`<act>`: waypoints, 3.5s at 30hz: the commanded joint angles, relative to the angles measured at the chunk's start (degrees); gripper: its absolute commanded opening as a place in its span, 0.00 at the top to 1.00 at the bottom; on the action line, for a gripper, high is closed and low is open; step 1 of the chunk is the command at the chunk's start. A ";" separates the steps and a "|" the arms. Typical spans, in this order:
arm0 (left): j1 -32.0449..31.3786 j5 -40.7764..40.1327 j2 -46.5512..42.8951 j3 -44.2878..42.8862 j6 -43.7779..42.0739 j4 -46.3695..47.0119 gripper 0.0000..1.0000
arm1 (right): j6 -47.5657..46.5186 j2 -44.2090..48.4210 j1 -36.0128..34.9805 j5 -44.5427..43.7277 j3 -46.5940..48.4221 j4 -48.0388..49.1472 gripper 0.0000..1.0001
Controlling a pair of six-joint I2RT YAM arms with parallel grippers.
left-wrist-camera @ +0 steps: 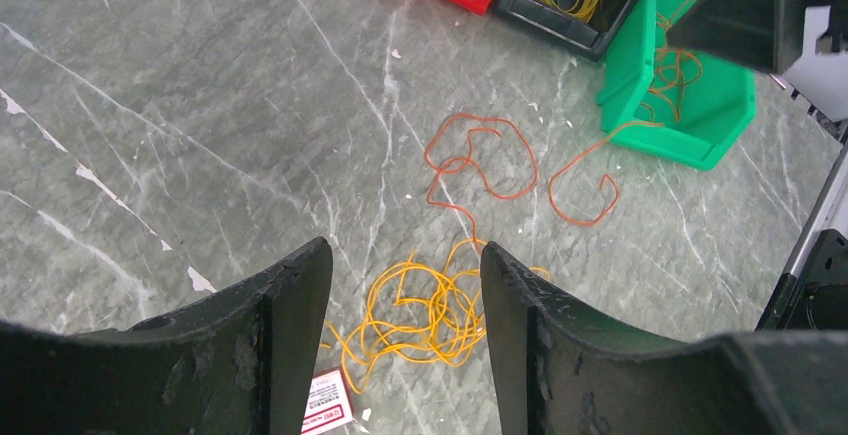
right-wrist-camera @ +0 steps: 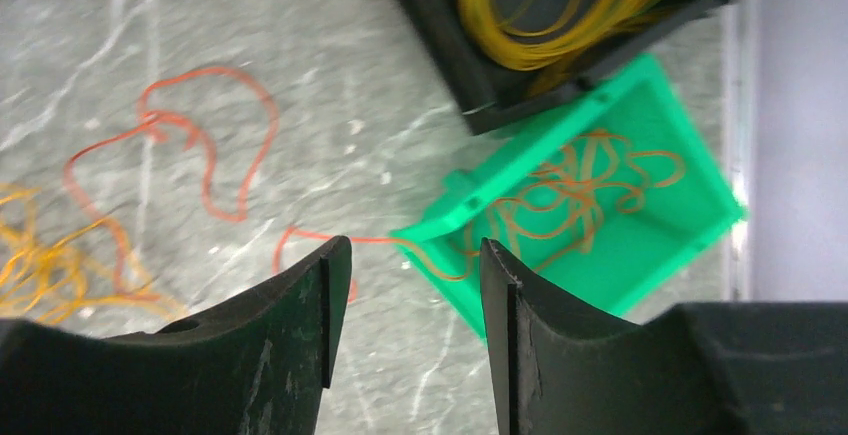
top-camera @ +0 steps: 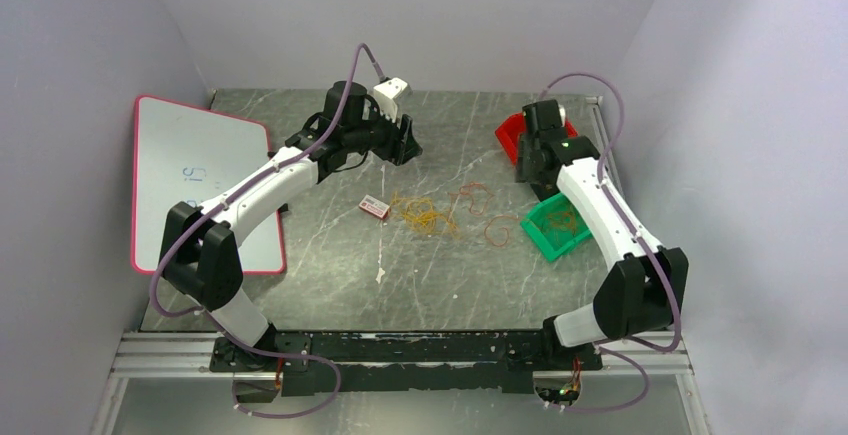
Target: Untangle the cables
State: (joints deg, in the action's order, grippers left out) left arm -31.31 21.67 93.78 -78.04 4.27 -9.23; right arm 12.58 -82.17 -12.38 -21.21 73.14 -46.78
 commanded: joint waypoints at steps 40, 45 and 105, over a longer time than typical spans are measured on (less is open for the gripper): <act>0.37 -0.52 -0.41 0.80 -0.76 1.64 0.39 | 6.05 -9.20 -11.40 2.53 -13.54 7.60 0.99; 0.37 -0.04 -0.43 0.76 -0.58 1.75 0.39 | 7.09 -3.74 -11.18 -1.81 -9.60 1.89 1.00; 0.37 0.10 -2.05 1.40 -0.41 2.20 0.39 | 0.28 -8.52 7.45 -16.42 0.67 -7.15 0.64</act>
State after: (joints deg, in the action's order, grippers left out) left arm -31.27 21.52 93.67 -77.17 4.27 -8.80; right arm 12.97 -93.97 -5.30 -38.11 71.07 -50.26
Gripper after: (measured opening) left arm 0.614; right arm 0.351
